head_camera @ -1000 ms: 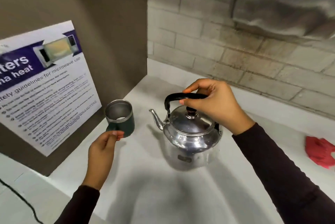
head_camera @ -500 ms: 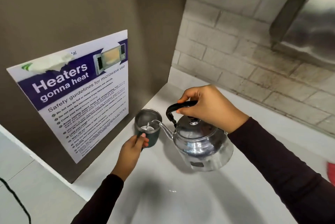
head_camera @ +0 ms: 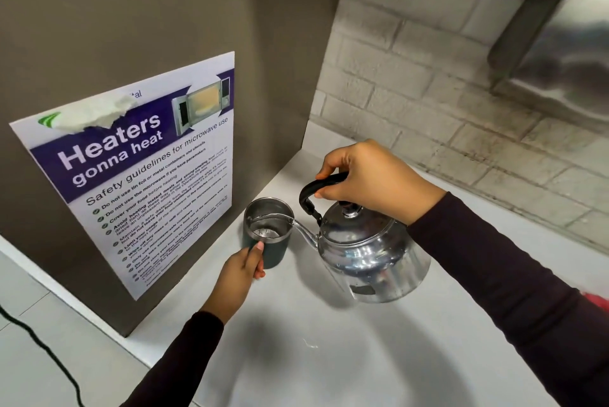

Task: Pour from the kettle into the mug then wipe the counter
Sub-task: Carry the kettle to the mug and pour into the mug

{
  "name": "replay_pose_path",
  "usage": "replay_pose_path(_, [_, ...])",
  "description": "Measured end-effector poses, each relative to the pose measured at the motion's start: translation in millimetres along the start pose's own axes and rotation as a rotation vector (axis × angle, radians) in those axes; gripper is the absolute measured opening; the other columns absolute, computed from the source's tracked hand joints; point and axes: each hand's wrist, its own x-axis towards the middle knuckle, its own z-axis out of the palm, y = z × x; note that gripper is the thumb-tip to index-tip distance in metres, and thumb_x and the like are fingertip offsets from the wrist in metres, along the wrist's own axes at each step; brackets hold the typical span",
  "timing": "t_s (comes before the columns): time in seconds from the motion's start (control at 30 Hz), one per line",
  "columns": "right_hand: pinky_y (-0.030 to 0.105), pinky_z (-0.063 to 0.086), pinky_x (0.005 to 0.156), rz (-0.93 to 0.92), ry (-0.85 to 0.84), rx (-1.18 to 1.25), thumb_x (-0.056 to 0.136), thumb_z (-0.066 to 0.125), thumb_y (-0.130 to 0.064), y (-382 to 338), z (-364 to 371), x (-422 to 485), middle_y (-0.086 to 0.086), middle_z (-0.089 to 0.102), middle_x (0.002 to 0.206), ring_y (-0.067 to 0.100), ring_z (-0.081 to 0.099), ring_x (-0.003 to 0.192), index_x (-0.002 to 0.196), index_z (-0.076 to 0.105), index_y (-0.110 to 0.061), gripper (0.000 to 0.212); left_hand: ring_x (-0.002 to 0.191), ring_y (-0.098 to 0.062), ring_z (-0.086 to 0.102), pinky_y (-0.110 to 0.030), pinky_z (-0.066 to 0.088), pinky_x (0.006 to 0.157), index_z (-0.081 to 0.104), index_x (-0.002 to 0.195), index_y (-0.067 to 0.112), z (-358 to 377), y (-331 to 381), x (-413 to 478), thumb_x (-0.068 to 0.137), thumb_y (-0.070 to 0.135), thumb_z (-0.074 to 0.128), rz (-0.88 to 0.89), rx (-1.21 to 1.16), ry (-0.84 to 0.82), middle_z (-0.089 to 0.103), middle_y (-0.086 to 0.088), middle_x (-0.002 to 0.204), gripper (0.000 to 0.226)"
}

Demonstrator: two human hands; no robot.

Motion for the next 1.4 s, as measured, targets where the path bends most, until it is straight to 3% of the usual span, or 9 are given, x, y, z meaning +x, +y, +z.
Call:
replay_pose_path(0.23, [0.035,0.055,0.063,-0.065,-0.016,-0.067,0.073,0.077,-0.03,-7.1,-5.9,1.1,0.002,0.071,0.078,0.017,0.064,0.065,0.086,0.074,-0.023,0.015,0.062,-0.02,0.055,-0.025,0.042,0.065,0.043,0.054,0.012,0.0,-1.7,0.0,0.096,0.034,0.042,0.015,-0.04,-0.017,0.046,-0.004,0.054,0.047])
replay_pose_path(0.43, [0.035,0.056,0.061,-0.103,-0.015,-0.132,0.074,0.075,-0.033,-13.6,-11.1,1.1,0.0,0.071,0.074,0.017,0.066,0.059,0.085,0.073,-0.024,0.014,0.062,-0.019,0.054,-0.024,0.042,0.063,0.043,0.054,0.012,0.2,-1.8,-0.5,0.096,0.035,0.041,0.029,-0.04,-0.02,0.046,-0.006,0.056,0.048])
replay_pose_path(0.63, [0.027,0.048,0.055,-0.106,-0.032,-0.182,0.073,0.076,-0.035,-16.9,-13.4,2.3,-0.013,0.055,0.057,0.01,0.059,0.052,0.084,0.073,-0.026,0.015,0.064,-0.02,0.055,-0.025,0.042,0.065,0.043,0.056,0.01,-0.3,0.3,-1.5,0.096,0.035,0.04,0.028,-0.031,-0.03,0.047,-0.011,0.059,0.048])
replay_pose_path(0.77, [0.026,0.046,0.054,-0.105,-0.044,-0.208,0.072,0.077,-0.036,-17.7,-15.6,2.5,-0.016,0.052,0.058,0.014,0.061,0.06,0.084,0.072,-0.028,0.015,0.064,-0.021,0.055,-0.025,0.042,0.065,0.043,0.056,0.01,-0.3,1.2,-1.7,0.096,0.035,0.04,0.024,-0.028,-0.03,0.047,-0.012,0.059,0.048])
replay_pose_path(0.93, [0.021,0.038,0.047,-0.117,-0.041,-0.229,0.072,0.077,-0.036,-20.0,-20.1,2.8,-0.017,0.048,0.058,0.005,0.054,0.053,0.082,0.072,-0.028,0.014,0.064,-0.02,0.055,-0.027,0.043,0.067,0.043,0.056,0.011,-0.7,-0.2,-1.2,0.096,0.037,0.039,0.026,-0.022,-0.037,0.048,-0.013,0.06,0.048])
replay_pose_path(1.03, [0.021,0.037,0.045,-0.13,-0.053,-0.258,0.073,0.076,-0.035,-22.2,-22.1,2.7,-0.015,0.049,0.06,0.015,0.062,0.059,0.083,0.072,-0.027,0.013,0.062,-0.02,0.055,-0.029,0.042,0.067,0.042,0.055,0.013,-0.1,-2.0,-0.3,0.096,0.037,0.04,0.032,-0.033,-0.029,0.046,-0.008,0.057,0.048])
replay_pose_path(1.2, [0.02,0.038,0.047,-0.146,-0.061,-0.285,0.073,0.076,-0.034,-25.0,-24.1,2.8,-0.016,0.05,0.061,0.017,0.064,0.068,0.085,0.072,-0.026,0.015,0.06,-0.019,0.054,-0.031,0.043,0.069,0.041,0.053,0.013,0.3,-4.1,1.6,0.096,0.036,0.04,0.033,-0.038,-0.028,0.044,-0.005,0.054,0.048])
replay_pose_path(1.4, [0.02,0.032,0.042,-0.153,-0.065,-0.297,0.074,0.076,-0.034,-28.4,-27.0,2.8,-0.017,0.05,0.058,0.018,0.066,0.06,0.082,0.072,-0.025,0.013,0.061,-0.019,0.054,-0.029,0.044,0.067,0.041,0.054,0.012,-0.2,-2.6,0.1,0.096,0.036,0.04,0.039,-0.036,-0.033,0.044,-0.005,0.054,0.048])
